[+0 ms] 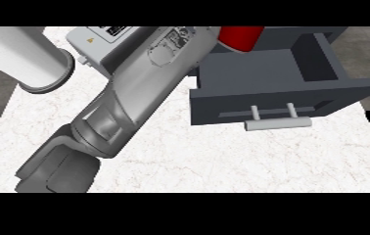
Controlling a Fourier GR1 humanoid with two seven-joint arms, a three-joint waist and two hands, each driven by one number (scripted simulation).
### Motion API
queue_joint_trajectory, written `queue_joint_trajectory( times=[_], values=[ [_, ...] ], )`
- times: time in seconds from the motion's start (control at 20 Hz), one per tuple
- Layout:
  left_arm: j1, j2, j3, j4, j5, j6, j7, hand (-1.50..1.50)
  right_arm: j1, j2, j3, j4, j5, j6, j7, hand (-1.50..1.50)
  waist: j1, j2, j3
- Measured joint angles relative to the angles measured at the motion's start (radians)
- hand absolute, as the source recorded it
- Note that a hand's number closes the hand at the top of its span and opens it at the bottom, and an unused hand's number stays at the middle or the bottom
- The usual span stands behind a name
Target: Pick up the can, place it into the drawer and close the drawer
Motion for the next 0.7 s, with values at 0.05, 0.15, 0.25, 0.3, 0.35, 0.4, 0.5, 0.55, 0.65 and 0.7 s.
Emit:
queue_joint_trajectory(
  times=[0.05, 0.15, 0.25, 0.3, 0.35, 0.4, 0.5, 0.55, 0.65, 0.7],
  values=[
    [-0.005, 0.000, -0.010, 0.015, 0.013, 0.004, -0.006, 1.50, 0.000, 0.007, 0.013, -0.012, 0.006, -0.004, 0.010, -1.50, -0.006, 0.001, 0.000],
    [-0.011, 0.000, -0.029, 0.041, 0.035, 0.011, -0.023, 1.50, -0.012, 0.010, 0.023, -0.007, 0.018, -0.008, 0.009, -1.50, -0.011, 0.003, 0.000],
    [-0.007, 0.000, -0.055, 0.056, 0.051, 0.022, -0.044, 1.50, -0.016, 0.001, 0.015, -0.002, 0.011, -0.003, 0.012, -1.50, -0.013, 0.003, 0.000],
    [-0.004, 0.000, -0.066, 0.063, 0.058, 0.024, -0.057, 1.50, -0.023, 0.002, 0.014, 0.008, 0.017, -0.007, 0.007, -1.50, -0.012, 0.003, 0.000],
    [-0.006, 0.000, -0.077, 0.072, 0.066, 0.032, -0.065, 1.50, -0.027, -0.001, 0.012, 0.009, 0.013, -0.005, 0.004, -1.50, -0.017, 0.004, 0.001],
    [-0.005, 0.000, -0.093, 0.075, 0.075, 0.046, -0.070, 1.50, -0.033, 0.000, 0.016, 0.013, 0.019, -0.007, 0.004, -1.50, -0.021, 0.005, 0.001],
    [-0.001, 0.000, -0.112, 0.094, 0.086, 0.052, -0.090, 1.50, -0.039, -0.001, 0.016, 0.017, 0.022, -0.009, 0.001, -1.50, -0.023, 0.006, 0.001],
    [0.002, 0.000, -0.113, 0.111, 0.087, 0.047, -0.109, 1.50, -0.046, 0.001, 0.017, 0.019, 0.028, -0.015, 0.005, -1.50, -0.022, 0.008, 0.000],
    [-0.009, 0.000, -0.129, 0.129, 0.096, 0.053, -0.113, 1.50, -0.053, 0.005, 0.022, 0.022, 0.030, -0.020, 0.008, -1.50, -0.026, 0.008, 0.001],
    [-0.004, 0.000, -0.140, 0.134, 0.101, 0.055, -0.120, 1.50, -0.064, 0.000, 0.020, 0.027, 0.030, -0.022, 0.015, -1.50, -0.028, 0.009, 0.001]
  ],
)
